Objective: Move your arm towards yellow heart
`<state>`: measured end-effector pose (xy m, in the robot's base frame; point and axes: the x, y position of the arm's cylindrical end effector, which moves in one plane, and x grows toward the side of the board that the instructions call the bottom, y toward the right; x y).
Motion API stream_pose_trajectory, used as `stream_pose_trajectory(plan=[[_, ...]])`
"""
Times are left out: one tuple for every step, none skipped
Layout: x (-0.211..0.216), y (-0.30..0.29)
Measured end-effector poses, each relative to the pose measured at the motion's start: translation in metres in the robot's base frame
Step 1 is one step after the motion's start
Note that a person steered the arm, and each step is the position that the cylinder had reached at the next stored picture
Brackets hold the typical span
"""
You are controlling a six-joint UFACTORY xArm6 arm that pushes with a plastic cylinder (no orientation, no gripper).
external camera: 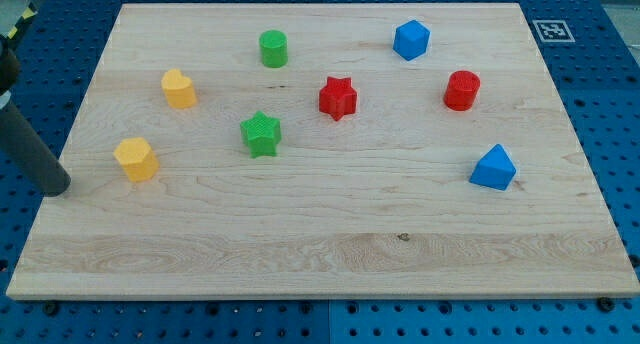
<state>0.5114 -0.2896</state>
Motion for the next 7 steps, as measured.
stream_pose_trajectory(plan=[[-0.013,0.0],[-0.026,-0.013],[0.019,-0.005],[0.032,0.074],[-0.066,0.0],[-0.11,-0.008],[-0.153,0.026]])
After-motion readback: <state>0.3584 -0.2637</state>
